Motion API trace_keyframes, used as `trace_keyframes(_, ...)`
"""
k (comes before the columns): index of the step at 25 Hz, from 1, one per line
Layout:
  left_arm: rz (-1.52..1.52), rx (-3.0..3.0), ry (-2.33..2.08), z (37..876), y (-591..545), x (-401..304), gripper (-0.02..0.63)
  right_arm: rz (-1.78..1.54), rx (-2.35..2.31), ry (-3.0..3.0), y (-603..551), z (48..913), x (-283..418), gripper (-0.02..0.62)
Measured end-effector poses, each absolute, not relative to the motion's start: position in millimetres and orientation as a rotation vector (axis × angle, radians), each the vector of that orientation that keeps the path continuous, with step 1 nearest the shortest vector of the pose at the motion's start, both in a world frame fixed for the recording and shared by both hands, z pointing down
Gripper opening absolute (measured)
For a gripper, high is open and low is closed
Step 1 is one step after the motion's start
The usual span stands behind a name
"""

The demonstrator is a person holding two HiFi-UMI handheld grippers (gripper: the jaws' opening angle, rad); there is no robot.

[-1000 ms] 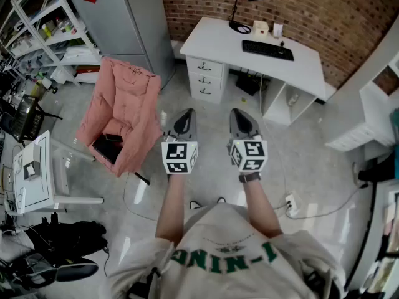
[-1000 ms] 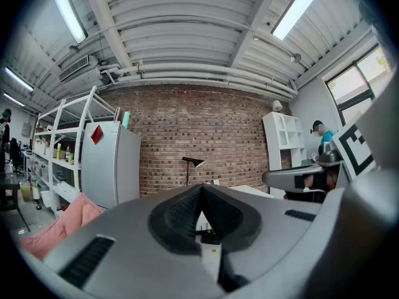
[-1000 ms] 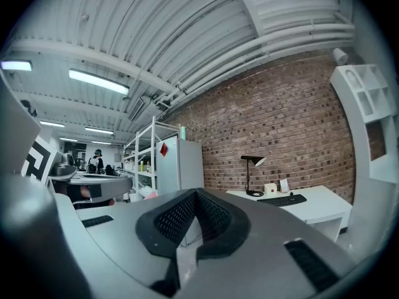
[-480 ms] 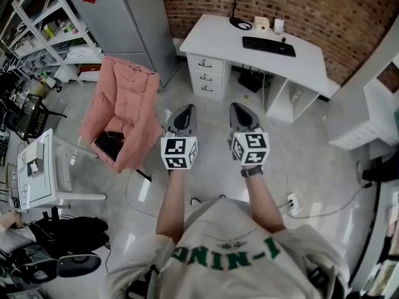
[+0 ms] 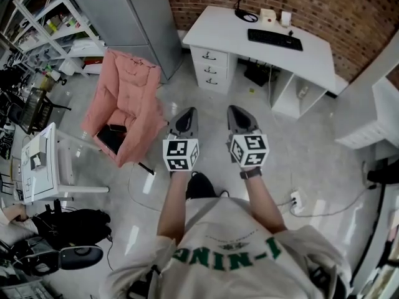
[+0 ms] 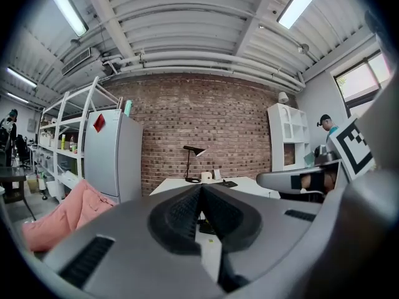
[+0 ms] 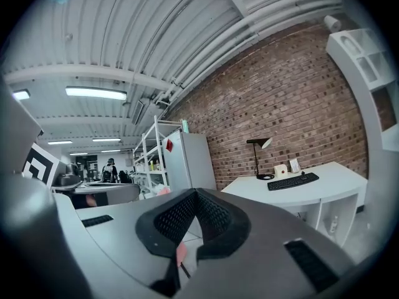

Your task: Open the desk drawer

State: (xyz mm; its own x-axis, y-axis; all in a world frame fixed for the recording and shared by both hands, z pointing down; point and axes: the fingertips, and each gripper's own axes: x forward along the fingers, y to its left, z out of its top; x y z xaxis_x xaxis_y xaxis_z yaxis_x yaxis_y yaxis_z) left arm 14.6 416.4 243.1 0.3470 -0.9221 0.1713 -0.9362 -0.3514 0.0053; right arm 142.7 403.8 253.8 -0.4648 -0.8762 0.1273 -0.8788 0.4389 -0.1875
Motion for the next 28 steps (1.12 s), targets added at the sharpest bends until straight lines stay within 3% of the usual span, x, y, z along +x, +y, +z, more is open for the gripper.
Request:
trace_keyframes(7, 0.210, 2.511, -1.682, 266, 364, 10, 0.002, 0.343, 1.636, -2.643, 351, 268, 134, 0.003)
trace_keyframes(20, 0.199, 2.551, -1.618, 277, 152, -59, 0.002, 0.356, 1.594, -2.544, 158, 282, 52, 0.005)
trace_keyframes(28, 0.233, 2.515, -1.466, 322, 60, -76, 0.002, 0.417, 1.681, -2.445, 81, 319, 38, 0.005)
